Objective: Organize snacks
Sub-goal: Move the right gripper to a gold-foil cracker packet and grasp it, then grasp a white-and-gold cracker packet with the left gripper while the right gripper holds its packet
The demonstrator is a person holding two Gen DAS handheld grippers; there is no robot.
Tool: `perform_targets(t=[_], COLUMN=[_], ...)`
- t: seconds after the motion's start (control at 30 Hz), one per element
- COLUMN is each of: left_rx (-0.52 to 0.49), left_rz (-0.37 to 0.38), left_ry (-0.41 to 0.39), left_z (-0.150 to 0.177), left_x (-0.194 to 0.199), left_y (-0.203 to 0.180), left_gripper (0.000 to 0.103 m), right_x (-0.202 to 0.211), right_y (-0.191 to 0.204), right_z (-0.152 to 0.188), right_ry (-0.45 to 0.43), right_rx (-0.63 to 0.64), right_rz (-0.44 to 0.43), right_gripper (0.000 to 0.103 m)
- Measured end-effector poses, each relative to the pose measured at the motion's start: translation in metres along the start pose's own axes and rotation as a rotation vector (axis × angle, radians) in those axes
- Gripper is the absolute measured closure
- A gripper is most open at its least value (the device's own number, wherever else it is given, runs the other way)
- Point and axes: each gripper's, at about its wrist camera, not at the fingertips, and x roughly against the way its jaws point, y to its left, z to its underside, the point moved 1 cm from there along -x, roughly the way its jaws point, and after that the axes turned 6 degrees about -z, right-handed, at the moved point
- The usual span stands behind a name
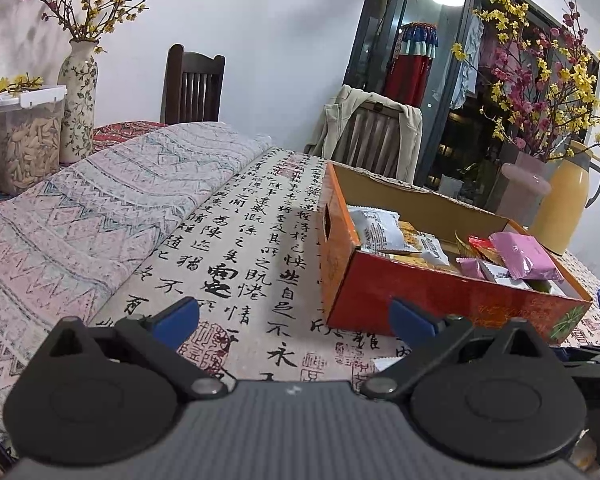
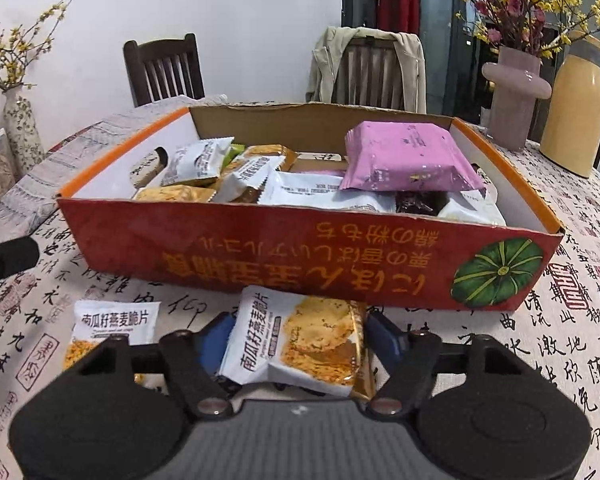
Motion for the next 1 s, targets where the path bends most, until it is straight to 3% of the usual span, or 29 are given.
perform_targets(t=[0.1, 0.2, 0.5, 0.83, 1.0], left_rx=[0.003, 0.003, 0.009, 0.003, -0.008], left_rz=[-0.004, -0.01, -0.041, -0.072, -0.093], left_ry=[0.004, 0.006, 0.017, 0.022, 0.021], left_z=[0.0, 0.0, 0.0, 0.0, 0.0], left_x=[-0.001, -0.002, -0.004, -0.006, -0.007], left_y=[0.0, 0.0, 0.0, -0.001, -0.004], left_gripper=[0.0, 0.0, 0.0, 0.0, 0.0], right_x=[0.003, 0.006, 0.036, 0.057, 0.056], right_y=[0.002, 0.002, -0.01, -0.062, -0.073], right_z=[0.001, 0.001, 0.012, 0.033, 0.037], right_ry=[-0.006, -0.012, -0.099, -0.149, -0.174], right_rx=[0.015, 0.014, 0.01, -0.061, -0.089], right_rz=[-0.012, -0.019, -0.009, 0.111, 0.108], right_gripper=[0.053, 0.058, 0.059, 0.059, 0.059])
